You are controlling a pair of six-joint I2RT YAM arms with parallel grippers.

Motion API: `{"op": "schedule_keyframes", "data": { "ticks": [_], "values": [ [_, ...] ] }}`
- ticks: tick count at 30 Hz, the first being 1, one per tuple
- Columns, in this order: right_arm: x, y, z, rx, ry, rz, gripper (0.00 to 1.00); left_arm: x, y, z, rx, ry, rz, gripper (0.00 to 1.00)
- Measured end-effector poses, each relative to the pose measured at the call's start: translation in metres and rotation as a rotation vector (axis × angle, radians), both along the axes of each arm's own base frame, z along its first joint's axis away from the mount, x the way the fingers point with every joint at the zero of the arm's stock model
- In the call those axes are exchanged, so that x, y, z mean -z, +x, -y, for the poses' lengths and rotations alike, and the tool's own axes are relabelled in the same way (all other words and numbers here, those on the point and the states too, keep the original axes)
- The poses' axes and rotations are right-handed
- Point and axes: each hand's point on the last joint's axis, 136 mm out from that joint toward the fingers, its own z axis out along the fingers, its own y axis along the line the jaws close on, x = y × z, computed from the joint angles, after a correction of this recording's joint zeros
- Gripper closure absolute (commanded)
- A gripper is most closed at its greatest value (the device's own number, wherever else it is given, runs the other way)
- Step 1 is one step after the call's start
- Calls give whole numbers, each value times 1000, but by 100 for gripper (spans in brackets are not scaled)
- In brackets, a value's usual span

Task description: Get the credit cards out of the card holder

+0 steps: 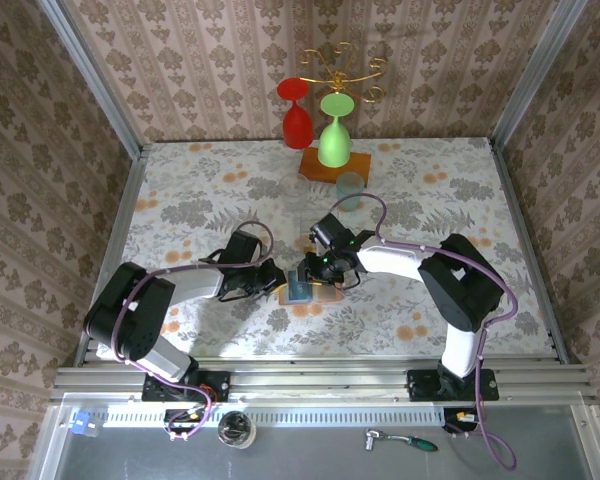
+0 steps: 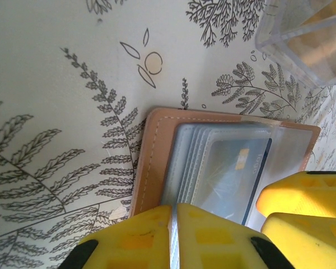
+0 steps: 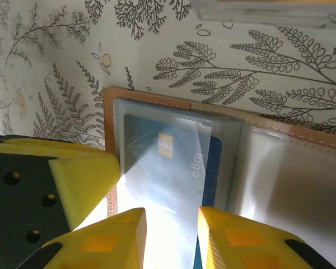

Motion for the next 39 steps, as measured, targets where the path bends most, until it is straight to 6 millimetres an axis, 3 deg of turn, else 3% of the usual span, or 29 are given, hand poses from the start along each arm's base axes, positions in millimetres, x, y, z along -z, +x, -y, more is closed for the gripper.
{"op": "schedule_keyframes", "data": {
  "ticks": [18, 29, 39],
  "values": [
    [4, 0, 3, 1, -18, 0, 68, 0, 0, 0, 3, -2, 2, 87],
    [11, -1, 17, 4, -97, 10, 69, 0, 1, 3, 17, -8, -4, 87],
    [-8, 3, 17, 13, -80, 58, 68, -1, 5, 7, 33, -2, -2, 88]
  ]
}}
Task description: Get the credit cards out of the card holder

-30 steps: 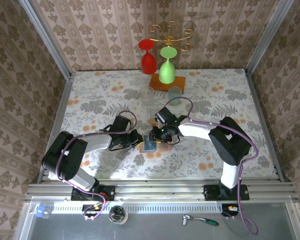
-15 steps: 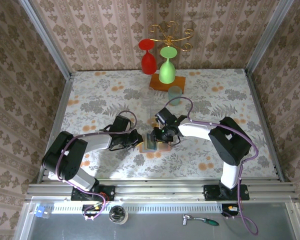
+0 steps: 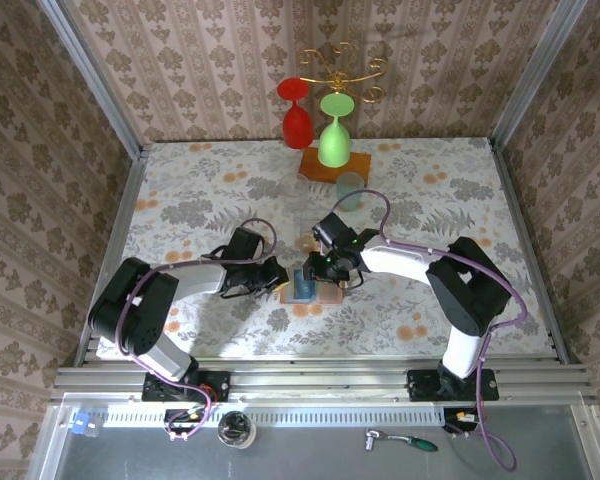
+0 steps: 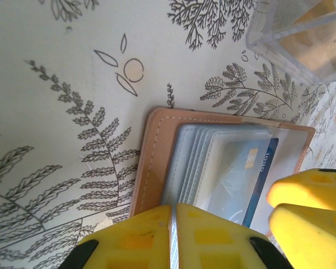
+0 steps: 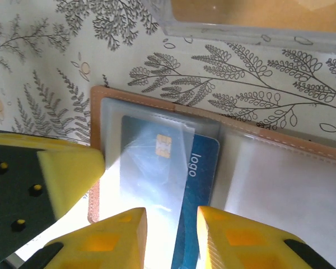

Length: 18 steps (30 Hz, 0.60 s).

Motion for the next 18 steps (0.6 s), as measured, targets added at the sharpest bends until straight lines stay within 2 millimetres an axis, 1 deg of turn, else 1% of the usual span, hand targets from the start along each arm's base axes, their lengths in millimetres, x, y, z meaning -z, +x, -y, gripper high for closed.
{"op": "schedule_keyframes", "data": {
  "ticks": [10, 16, 18],
  "values": [
    [-1, -1, 1, -6, -1, 6, 68, -2, -3, -2, 1, 13, -15, 87],
    [7, -7, 4, 2, -3, -18, 68, -17, -1, -1, 1, -6, 21, 89],
    [8, -7, 3, 5, 6, -19, 68, -18, -1, -1, 3, -9, 24, 90]
  ]
}}
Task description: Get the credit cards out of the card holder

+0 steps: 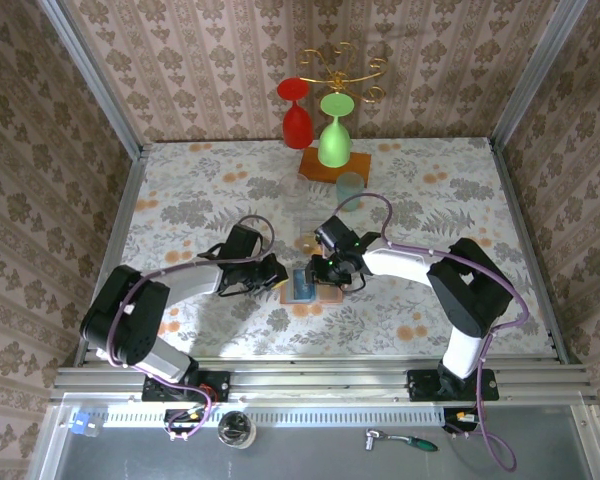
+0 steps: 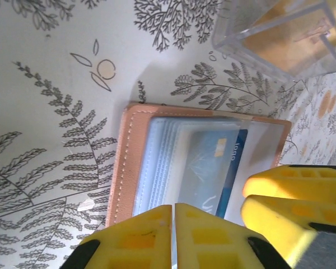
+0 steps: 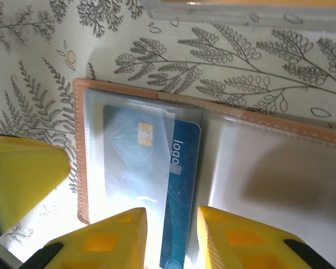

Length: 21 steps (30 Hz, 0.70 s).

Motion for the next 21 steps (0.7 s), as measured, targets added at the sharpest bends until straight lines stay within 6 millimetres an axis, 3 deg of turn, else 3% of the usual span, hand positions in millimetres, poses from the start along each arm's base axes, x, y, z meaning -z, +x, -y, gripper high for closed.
{"op": "schedule_keyframes", "data": {
  "ticks": [21],
  "values": [
    [-3, 1, -9, 3, 59, 0, 69, 13, -8, 12, 44, 3, -23, 97]
  ]
}}
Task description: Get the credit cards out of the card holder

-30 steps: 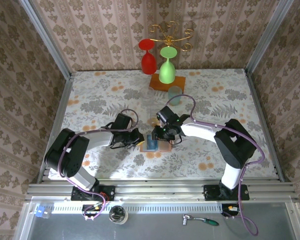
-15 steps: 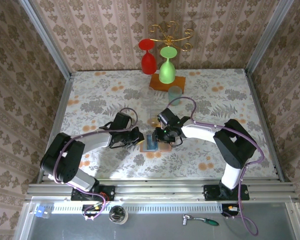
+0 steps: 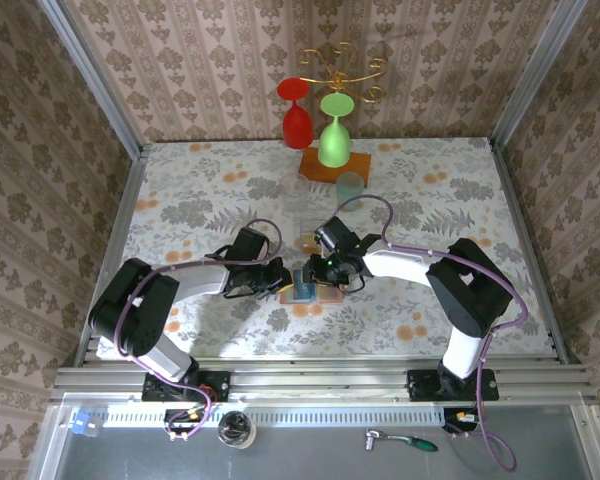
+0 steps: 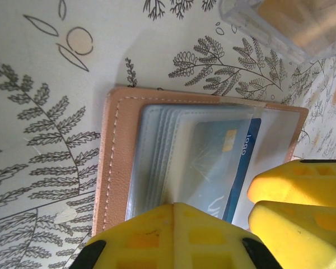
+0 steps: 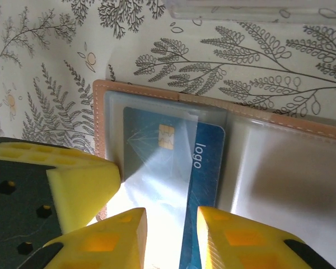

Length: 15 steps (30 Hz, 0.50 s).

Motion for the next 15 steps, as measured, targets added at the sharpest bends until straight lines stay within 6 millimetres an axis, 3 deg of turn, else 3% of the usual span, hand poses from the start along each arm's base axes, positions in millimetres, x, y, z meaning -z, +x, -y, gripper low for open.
{"op": "schedule_keyframes", "data": {
  "ticks": [11, 15],
  "values": [
    [8, 1, -6, 2, 23, -22, 72, 0, 0, 0, 0, 1, 0, 97],
    [8, 1, -7, 5, 25, -24, 66, 0, 0, 0, 0, 1, 0, 97]
  ]
}}
